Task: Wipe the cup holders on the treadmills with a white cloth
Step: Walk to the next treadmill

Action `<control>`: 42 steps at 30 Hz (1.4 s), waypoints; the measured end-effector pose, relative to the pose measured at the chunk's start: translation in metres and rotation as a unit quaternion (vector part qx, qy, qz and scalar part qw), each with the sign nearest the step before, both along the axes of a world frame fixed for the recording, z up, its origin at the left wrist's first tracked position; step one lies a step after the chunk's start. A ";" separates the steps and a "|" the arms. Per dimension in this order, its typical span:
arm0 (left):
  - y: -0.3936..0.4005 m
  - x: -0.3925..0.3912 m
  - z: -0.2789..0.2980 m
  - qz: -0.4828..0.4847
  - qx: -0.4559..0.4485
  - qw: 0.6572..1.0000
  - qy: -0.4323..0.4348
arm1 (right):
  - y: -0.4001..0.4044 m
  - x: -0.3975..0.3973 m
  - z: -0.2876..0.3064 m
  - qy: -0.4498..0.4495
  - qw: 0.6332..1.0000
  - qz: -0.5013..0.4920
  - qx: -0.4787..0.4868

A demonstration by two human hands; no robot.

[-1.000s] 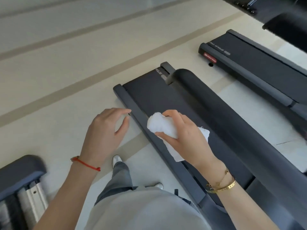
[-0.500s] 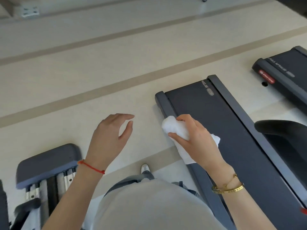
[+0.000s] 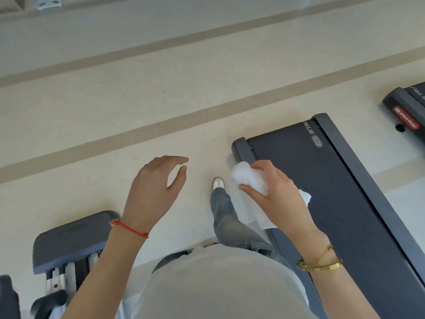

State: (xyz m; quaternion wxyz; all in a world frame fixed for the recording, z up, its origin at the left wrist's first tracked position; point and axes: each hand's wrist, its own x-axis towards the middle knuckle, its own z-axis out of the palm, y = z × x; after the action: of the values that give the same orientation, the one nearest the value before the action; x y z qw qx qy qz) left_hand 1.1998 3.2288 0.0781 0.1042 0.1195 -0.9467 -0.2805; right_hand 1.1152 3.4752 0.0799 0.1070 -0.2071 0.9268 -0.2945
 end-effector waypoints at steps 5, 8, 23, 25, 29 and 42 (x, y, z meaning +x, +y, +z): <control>-0.040 -0.092 -0.003 0.016 0.004 1.000 -0.003 | -0.046 -0.095 -0.005 0.001 1.000 0.005 -0.010; -0.065 -0.155 0.004 0.025 0.016 1.000 0.001 | -0.071 -0.162 -0.001 0.005 1.000 0.003 -0.014; -0.162 -0.444 0.008 -0.030 -0.001 1.000 0.004 | -0.160 -0.433 0.004 0.019 0.999 -0.025 -0.009; -0.172 -0.484 0.004 -0.047 -0.003 0.999 0.001 | -0.167 -0.461 -0.002 0.010 0.998 -0.052 -0.013; -0.195 -0.570 -0.001 -0.097 -0.002 0.995 -0.004 | -0.183 -0.522 -0.009 0.001 0.994 -0.105 -0.010; -0.218 -0.860 0.012 -0.304 -0.032 0.952 0.004 | -0.213 -0.710 0.002 0.023 0.954 -0.298 -0.020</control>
State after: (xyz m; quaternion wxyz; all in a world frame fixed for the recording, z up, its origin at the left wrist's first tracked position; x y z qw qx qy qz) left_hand 0.3394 3.0107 0.0903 0.0212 -0.1781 -0.9464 -0.2687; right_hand 0.4056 3.2619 0.0824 -0.0108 0.0699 0.9423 -0.3271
